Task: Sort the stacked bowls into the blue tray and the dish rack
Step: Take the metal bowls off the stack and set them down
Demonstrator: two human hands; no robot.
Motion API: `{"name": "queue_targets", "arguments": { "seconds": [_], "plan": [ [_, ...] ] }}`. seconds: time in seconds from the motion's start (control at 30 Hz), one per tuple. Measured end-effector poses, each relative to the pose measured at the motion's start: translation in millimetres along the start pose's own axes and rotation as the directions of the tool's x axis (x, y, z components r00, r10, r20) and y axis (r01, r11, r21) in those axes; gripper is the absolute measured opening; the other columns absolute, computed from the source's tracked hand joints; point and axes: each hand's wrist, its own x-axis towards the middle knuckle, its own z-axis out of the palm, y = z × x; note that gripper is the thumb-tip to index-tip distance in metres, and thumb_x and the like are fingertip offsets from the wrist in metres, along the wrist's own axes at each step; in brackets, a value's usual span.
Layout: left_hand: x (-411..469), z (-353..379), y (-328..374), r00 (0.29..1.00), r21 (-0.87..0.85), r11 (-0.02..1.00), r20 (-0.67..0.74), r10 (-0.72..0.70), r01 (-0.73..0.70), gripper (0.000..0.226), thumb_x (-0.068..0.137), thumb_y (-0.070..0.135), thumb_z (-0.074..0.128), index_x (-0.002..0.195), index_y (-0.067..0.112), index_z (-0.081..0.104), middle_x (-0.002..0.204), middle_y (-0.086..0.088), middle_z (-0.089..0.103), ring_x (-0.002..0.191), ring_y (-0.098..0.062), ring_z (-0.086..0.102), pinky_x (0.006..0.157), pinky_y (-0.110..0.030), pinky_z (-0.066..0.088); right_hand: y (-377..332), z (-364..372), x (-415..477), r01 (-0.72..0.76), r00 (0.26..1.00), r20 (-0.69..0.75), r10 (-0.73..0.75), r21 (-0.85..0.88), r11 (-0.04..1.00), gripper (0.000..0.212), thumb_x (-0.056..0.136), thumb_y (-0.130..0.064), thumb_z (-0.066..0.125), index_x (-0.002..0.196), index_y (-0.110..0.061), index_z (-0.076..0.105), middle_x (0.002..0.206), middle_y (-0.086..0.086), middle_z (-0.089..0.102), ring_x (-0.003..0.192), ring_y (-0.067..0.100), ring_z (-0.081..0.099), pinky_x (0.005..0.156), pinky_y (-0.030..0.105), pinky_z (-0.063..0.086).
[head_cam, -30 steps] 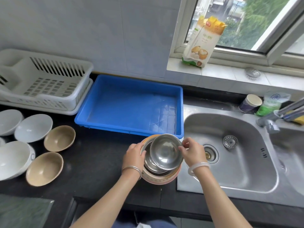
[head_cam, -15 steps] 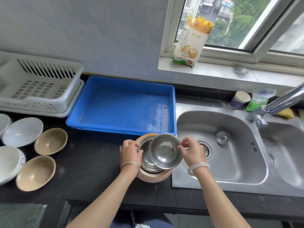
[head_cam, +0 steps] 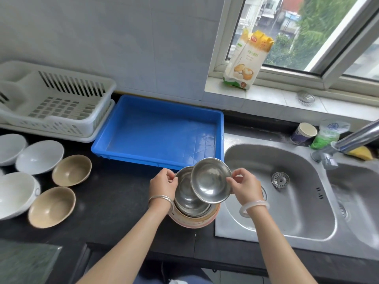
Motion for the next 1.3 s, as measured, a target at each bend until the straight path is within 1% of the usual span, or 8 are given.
{"name": "queue_targets", "arguments": {
  "seconds": [0.17,0.23,0.4,0.5,0.63,0.83,1.0,1.3],
  "plan": [
    [0.2,-31.9,-7.2,0.995,-0.047,0.998,-0.091,-0.041,0.036,0.005,0.085,0.016,0.061,0.081,0.017,0.059,0.071,0.009,0.059,0.066,-0.005,0.055,0.053,-0.014,0.039,-22.0,6.6,6.6,0.062,0.997,0.032,-0.066,0.095,0.993,0.009,0.080,-0.011,0.067,0.088,-0.015,0.066,0.069,-0.005,0.069,0.049,0.008,0.065,0.056,0.025,0.056],
    [-2.0,-46.4,-16.2,0.987,-0.070,0.995,-0.143,-0.077,0.068,0.005,0.085,0.016,0.062,0.081,0.017,0.059,0.069,0.012,0.057,0.065,-0.002,0.054,0.053,-0.014,0.037,-32.7,14.7,10.6,0.080,0.994,0.069,-0.088,0.110,0.991,0.011,0.080,-0.011,0.067,0.090,-0.015,0.067,0.072,-0.001,0.069,0.049,0.008,0.065,0.051,0.018,0.053],
    [-12.9,-82.5,-54.0,0.936,-0.133,0.971,-0.265,-0.230,0.201,0.009,0.084,0.015,0.062,0.078,0.020,0.057,0.066,0.013,0.056,0.063,0.001,0.051,0.051,-0.014,0.035,-58.5,58.2,15.7,0.139,0.971,0.187,-0.148,0.059,0.989,0.012,0.078,-0.015,0.068,0.081,-0.026,0.063,0.081,0.005,0.072,0.071,0.025,0.069,0.074,0.039,0.057],
    [-21.5,-102.2,-83.0,0.887,-0.179,0.939,-0.315,-0.338,0.295,0.011,0.083,0.015,0.063,0.076,0.019,0.057,0.065,0.010,0.058,0.064,-0.010,0.055,0.055,-0.021,0.039,-74.1,99.4,14.8,0.170,0.944,0.285,-0.169,0.024,0.985,0.010,0.079,-0.014,0.067,0.086,-0.021,0.063,0.078,0.002,0.069,0.066,0.025,0.069,0.074,0.037,0.058],
    [-29.7,-123.2,-120.6,0.810,-0.257,0.876,-0.340,-0.478,0.409,0.007,0.082,0.014,0.064,0.077,0.016,0.059,0.074,-0.001,0.065,0.076,-0.026,0.062,0.074,-0.033,0.050,-93.6,158.2,12.8,0.179,0.899,0.404,-0.167,0.009,0.984,0.016,0.080,-0.011,0.063,0.096,-0.011,0.063,0.080,0.006,0.068,0.066,0.028,0.069,0.071,0.040,0.059],
    [-31.7,-140.9,-164.1,0.718,-0.336,0.796,-0.350,-0.602,0.503,0.005,0.082,0.013,0.063,0.078,0.014,0.060,0.088,-0.008,0.071,0.079,-0.027,0.062,0.073,-0.033,0.049,-113.4,232.9,7.1,0.161,0.870,0.480,-0.112,-0.062,0.985,0.008,0.083,-0.013,0.059,0.087,-0.019,0.055,0.072,-0.001,0.060,0.054,0.020,0.064,0.071,0.041,0.060],
    [-24.3,-146.2,-181.6,0.694,-0.357,0.759,-0.316,-0.646,0.544,0.002,0.081,0.011,0.061,0.079,0.013,0.061,0.089,-0.010,0.071,0.082,-0.034,0.066,0.080,-0.041,0.054,-115.8,270.0,7.8,0.058,0.877,0.481,-0.010,-0.085,0.995,0.008,0.085,-0.012,0.056,0.091,-0.017,0.055,0.072,0.000,0.062,0.057,0.016,0.066,0.077,0.041,0.059],
    [-14.9,-145.7,-197.9,0.688,-0.351,0.741,-0.285,-0.667,0.573,0.005,0.082,0.013,0.061,0.078,0.015,0.059,0.086,-0.008,0.070,0.079,-0.028,0.063,0.072,-0.031,0.049,-112.7,292.8,7.9,-0.001,0.886,0.463,0.038,-0.081,0.997,0.007,0.086,-0.013,0.059,0.089,-0.018,0.055,0.072,-0.003,0.058,0.065,0.015,0.063,0.077,0.042,0.059]
  ]
}}
